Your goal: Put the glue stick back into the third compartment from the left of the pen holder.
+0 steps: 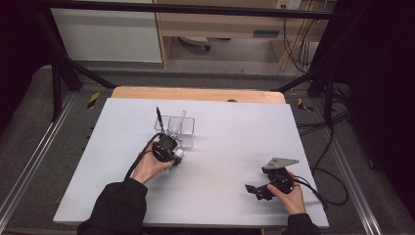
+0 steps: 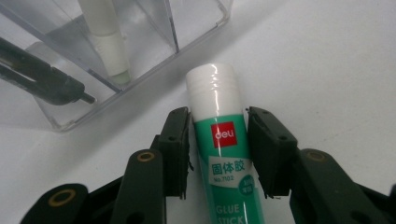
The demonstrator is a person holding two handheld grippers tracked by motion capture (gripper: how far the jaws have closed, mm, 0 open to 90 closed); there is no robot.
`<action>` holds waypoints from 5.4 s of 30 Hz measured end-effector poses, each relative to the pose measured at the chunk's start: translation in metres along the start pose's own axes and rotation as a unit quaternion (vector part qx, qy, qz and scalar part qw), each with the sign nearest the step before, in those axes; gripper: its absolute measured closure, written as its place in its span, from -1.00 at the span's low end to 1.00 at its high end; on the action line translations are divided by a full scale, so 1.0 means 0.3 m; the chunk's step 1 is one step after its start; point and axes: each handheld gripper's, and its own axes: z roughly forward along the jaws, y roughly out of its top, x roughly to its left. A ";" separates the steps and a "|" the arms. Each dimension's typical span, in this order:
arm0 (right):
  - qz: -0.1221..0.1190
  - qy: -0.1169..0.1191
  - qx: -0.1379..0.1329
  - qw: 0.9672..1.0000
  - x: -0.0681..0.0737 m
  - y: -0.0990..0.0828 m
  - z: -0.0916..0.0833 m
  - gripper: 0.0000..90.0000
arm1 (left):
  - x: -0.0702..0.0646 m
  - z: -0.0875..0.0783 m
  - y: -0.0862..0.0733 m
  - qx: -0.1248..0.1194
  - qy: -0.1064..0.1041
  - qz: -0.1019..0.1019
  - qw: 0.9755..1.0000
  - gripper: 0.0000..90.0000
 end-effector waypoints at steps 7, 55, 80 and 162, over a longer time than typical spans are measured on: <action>0.000 0.000 -0.001 1.000 0.000 0.000 -0.001 -0.97 | -0.006 0.006 0.007 0.011 0.002 -0.005 1.000 0.36; -0.002 0.003 -0.002 1.000 0.000 -0.005 -0.005 -0.97 | 0.023 -0.180 -0.058 -0.117 -0.005 -0.015 0.993 0.44; -0.003 0.002 -0.005 1.000 0.001 -0.006 -0.005 -0.98 | -0.003 -0.289 0.007 -0.254 -0.005 -0.021 0.967 0.44; -0.006 0.004 -0.003 1.000 0.000 -0.009 0.000 -0.97 | 0.067 -0.038 0.197 -0.290 0.006 -0.045 0.956 0.44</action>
